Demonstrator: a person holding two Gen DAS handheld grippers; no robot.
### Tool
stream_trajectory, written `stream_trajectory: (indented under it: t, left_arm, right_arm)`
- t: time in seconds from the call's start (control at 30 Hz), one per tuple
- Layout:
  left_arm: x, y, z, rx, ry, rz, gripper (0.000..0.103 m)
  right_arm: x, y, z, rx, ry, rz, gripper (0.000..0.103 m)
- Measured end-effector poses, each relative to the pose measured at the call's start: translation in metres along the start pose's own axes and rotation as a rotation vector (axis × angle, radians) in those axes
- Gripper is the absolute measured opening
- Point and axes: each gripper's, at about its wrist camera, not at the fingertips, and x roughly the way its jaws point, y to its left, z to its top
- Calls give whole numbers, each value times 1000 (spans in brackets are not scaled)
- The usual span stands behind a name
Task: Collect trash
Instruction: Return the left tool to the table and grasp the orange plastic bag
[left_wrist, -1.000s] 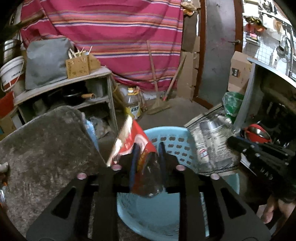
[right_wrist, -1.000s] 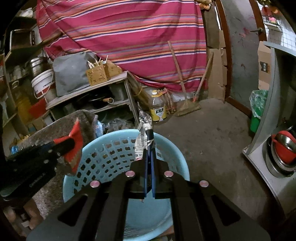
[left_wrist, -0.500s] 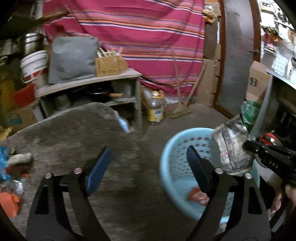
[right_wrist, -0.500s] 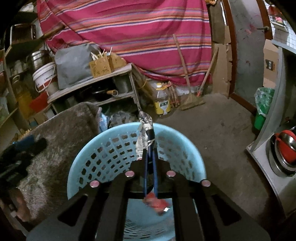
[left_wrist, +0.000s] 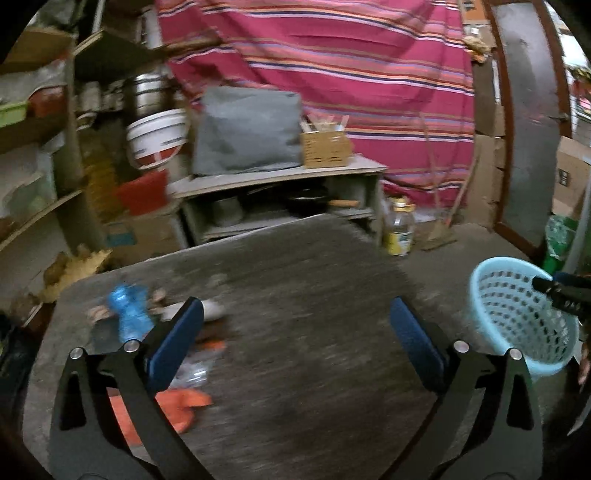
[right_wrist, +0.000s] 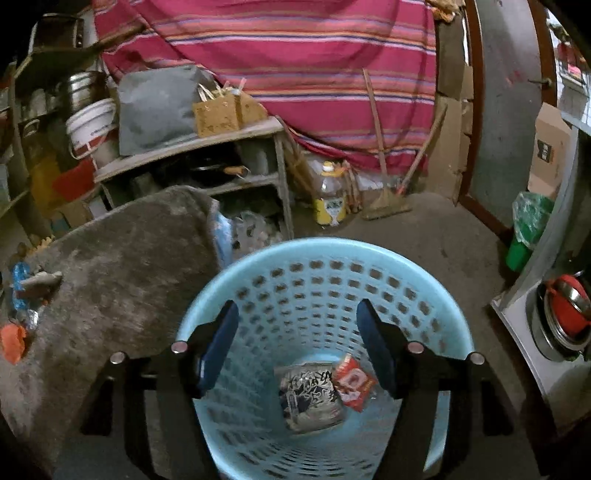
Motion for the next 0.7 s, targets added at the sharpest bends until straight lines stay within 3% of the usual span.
stream_trajectory:
  t: [0.1,0.17,0.3,0.7]
  left_arm:
    - [-5,38,-11,-24,-3,53,98]
    - [-7,62,-21,-43,-8,99,98]
    - [-4,101,-43,-88,29,139,98]
    - [32,161,-103,-144,235,91,97]
  right_arm:
    - [-5,26,1,-30,-29,24,67]
    - [-9,49,1,-61,-51,35,76]
    - [-10,85,-4,-104,-58,68,76]
    - [-2,153,-13,-147,-21,100,81]
